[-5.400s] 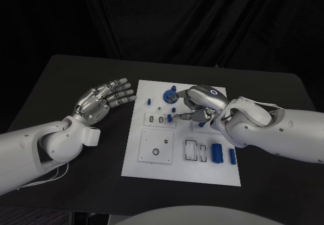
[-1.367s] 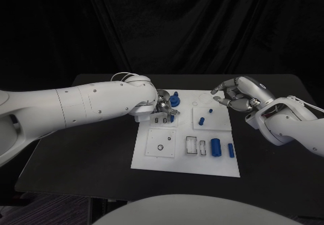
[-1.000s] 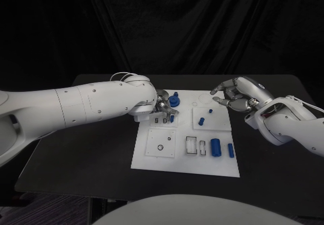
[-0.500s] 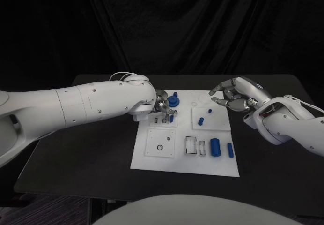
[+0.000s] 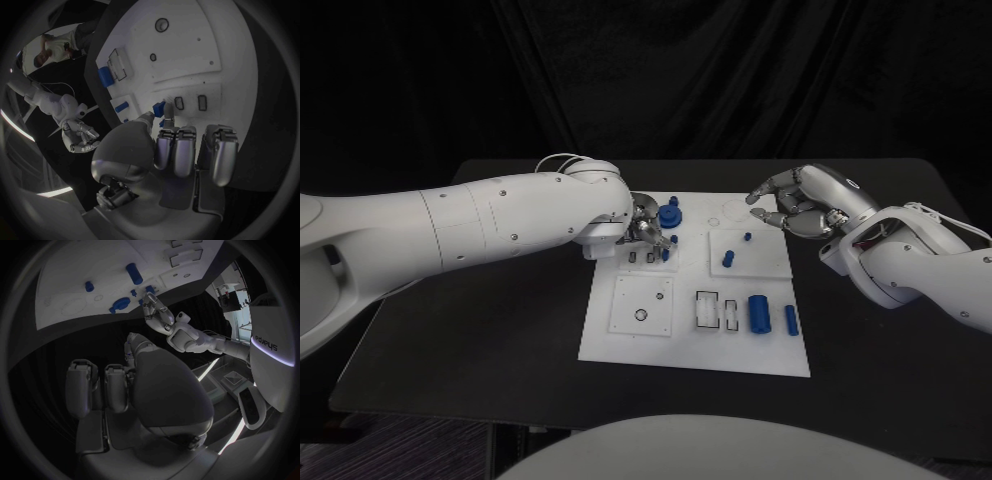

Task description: Assemble the parts on the task board

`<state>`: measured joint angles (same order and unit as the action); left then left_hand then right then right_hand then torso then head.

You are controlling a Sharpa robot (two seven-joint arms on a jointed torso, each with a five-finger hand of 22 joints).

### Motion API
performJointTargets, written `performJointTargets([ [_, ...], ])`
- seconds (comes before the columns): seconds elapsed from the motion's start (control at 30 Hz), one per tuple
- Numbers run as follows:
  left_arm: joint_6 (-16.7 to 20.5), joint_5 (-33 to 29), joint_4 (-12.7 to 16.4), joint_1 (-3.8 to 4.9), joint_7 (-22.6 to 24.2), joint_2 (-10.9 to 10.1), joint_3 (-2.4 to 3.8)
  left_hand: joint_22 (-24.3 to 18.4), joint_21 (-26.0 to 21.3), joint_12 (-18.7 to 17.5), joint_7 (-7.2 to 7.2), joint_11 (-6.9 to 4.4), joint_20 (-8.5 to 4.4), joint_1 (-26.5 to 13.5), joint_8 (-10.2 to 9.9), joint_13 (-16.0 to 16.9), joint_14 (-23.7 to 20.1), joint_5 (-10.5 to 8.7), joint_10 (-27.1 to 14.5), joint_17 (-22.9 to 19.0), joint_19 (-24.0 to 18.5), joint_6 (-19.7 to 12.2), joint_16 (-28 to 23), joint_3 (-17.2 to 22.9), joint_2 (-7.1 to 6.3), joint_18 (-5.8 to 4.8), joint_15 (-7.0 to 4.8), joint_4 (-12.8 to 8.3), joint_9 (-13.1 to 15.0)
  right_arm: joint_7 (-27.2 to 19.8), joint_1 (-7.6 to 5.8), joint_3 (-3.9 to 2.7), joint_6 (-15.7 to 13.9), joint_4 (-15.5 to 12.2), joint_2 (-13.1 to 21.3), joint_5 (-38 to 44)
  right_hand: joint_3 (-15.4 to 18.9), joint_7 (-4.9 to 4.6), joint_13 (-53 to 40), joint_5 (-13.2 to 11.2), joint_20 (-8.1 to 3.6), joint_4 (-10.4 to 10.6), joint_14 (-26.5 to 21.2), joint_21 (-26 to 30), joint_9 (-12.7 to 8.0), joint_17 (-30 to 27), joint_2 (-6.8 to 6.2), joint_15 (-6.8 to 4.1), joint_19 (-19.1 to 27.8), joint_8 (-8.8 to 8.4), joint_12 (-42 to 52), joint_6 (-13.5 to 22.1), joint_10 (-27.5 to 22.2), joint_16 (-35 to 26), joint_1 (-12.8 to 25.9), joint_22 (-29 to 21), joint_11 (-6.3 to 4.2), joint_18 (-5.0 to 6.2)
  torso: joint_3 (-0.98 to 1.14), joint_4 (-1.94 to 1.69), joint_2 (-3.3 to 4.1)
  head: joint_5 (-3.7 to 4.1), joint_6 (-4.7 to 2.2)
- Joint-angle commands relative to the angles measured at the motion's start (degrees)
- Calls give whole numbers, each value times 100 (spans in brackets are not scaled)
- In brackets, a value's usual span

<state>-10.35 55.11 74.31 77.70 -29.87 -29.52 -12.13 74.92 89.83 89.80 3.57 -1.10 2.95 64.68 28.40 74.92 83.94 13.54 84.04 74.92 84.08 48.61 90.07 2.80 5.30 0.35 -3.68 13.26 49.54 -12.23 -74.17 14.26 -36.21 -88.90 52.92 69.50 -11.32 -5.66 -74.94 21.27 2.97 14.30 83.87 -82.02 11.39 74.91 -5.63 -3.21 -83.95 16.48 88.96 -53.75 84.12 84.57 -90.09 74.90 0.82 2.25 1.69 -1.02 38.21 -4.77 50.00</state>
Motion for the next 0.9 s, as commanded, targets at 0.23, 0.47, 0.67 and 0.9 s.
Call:
performJointTargets([
  [0.23, -205, 8, -20, -13, 94, 28, 5, 1508, 17, 20, -7, 53, 13, 12, -52, 1508, 606, -27, 596, 1508, 592, -48, -7, 23, -79, -35, 28, -80, 42, 133, 15, -4, 64, 14, -13, 2, -33, -37, -1249, 33, 34, 14, 405, 33, -11, 456, 50, 41, -186, -42, -28, -9, 418, -25, -3, 1130, 42, 2, -5, -1, 3, -11, 0],
  [0.47, -262, 8, -36, -14, 93, 47, 5, 1508, 17, 20, 1, 61, 25, 36, -92, 1508, 606, -62, 596, 1508, 592, -56, -7, 38, -121, -35, 37, -148, 80, 151, 15, -4, 80, 17, -13, 2, -33, -37, -1249, 33, 34, 14, 405, 33, -11, 456, 50, 41, -186, -42, -28, -9, 418, -25, -3, 1130, 42, 2, -5, -7, 4, -12, 0],
  [0.67, -303, 8, -65, -16, 95, 67, 5, 1508, 17, 20, 7, 68, 35, 79, -151, 1508, 606, -33, 596, 1508, 592, -65, -7, 77, -150, -35, 45, -241, 114, 159, 16, -4, 94, 22, -24, 2, -33, -37, -1249, 33, 34, 14, 405, 33, -11, 456, 50, 41, -186, -42, -28, -9, 418, -25, -3, 1130, 42, 2, -5, -7, 2, -22, 0],
  [0.9, -306, 8, -82, -18, 82, 78, 5, 1508, 17, 20, 9, 72, 40, 102, -189, 1508, 606, -19, 596, 1508, 592, -67, -7, 113, -152, -35, 49, -294, 131, 167, 16, -4, 106, 32, -28, 2, -33, -37, -1249, 33, 34, 14, 405, 33, -11, 456, 50, 41, -186, -42, -28, -9, 418, -25, -3, 1130, 42, 2, -8, -5, 1, -28, 0],
])
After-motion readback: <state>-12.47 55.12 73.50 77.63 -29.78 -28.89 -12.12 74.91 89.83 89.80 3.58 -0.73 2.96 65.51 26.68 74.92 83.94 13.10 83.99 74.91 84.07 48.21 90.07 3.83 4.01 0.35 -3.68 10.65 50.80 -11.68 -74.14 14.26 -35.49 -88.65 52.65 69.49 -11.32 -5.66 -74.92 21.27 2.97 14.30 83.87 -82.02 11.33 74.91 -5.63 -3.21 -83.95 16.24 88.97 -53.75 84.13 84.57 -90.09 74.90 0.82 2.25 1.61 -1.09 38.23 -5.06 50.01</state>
